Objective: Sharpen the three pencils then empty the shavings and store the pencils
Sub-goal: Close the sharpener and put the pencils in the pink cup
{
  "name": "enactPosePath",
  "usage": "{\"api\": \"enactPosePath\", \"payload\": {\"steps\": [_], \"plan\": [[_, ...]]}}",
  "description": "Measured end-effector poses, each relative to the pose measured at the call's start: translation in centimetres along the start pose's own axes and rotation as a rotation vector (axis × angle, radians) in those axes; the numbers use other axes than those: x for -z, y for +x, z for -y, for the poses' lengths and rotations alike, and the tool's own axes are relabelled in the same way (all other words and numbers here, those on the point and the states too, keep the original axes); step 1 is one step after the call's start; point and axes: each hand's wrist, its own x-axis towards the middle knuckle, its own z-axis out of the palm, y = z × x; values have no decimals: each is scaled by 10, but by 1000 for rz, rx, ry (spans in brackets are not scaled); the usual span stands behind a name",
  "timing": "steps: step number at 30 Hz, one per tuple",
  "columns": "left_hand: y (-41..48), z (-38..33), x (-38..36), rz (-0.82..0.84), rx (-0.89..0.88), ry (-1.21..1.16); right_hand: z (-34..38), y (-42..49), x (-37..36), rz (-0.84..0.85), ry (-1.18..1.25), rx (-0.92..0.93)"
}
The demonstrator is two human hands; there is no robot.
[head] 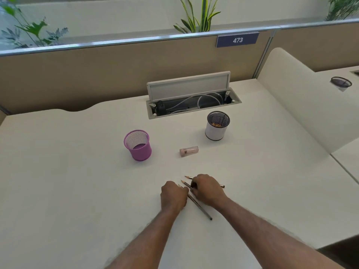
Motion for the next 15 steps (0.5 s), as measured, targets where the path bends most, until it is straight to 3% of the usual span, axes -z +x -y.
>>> {"api": "enactPosePath", "payload": {"steps": [5, 10, 15], "plan": [[-2, 1, 6, 6, -14, -42, 3, 0, 5, 2, 126, -67], [-2, 9, 22, 57, -135, -293, 10, 1, 13, -13, 688, -171], [1, 8, 50, 16, -257, -410, 26, 1, 14, 27, 1005, -104]]}}
